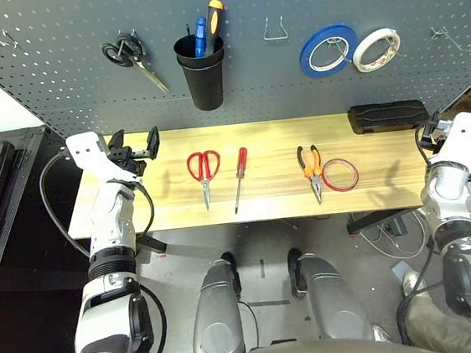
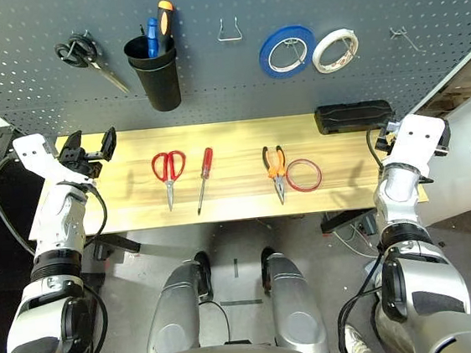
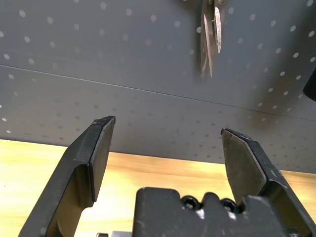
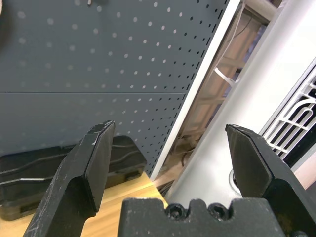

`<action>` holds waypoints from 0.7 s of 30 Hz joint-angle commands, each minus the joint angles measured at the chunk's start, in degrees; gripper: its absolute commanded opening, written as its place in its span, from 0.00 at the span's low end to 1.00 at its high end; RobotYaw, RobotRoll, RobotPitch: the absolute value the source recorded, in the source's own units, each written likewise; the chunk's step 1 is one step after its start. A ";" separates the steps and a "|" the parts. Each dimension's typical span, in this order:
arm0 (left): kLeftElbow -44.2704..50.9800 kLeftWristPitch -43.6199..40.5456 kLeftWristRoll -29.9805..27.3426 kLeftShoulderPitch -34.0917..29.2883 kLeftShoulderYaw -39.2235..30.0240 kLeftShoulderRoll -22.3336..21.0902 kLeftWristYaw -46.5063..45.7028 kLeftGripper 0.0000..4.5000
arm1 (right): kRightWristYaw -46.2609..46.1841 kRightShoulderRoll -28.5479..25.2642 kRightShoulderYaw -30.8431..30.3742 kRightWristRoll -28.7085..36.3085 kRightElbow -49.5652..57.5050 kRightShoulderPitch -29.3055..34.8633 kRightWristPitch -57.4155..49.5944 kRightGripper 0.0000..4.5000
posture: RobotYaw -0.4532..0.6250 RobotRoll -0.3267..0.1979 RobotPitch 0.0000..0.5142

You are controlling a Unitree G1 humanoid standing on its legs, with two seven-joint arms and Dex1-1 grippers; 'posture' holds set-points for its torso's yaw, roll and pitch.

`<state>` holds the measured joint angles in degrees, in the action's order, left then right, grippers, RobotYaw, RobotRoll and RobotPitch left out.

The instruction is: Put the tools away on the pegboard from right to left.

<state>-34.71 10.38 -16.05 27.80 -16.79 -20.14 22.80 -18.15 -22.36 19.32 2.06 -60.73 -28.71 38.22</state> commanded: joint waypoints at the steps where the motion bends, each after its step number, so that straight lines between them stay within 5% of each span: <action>1: -0.09 -0.91 0.28 -0.75 0.07 -0.22 -0.31 0.99 | -0.02 -0.05 0.30 0.46 -1.05 -0.29 0.28 1.00 | 0.48 0.62 0.44; 9: 4.30 -3.50 0.95 -3.33 2.82 0.05 2.09 0.99 | 7.10 -2.14 -3.63 -1.96 -0.25 -1.49 -6.40 1.00 | 0.49 0.62 0.46; 21: 28.93 -27.81 1.01 -11.03 15.92 -7.76 14.47 0.99 | 46.65 -13.25 -16.65 -4.78 5.36 -4.72 -31.18 1.00 | 0.50 0.62 0.55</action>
<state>-8.41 -13.73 -15.59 17.70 -3.01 -26.85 35.38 23.15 -34.73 3.94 -3.06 -55.74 -33.48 10.53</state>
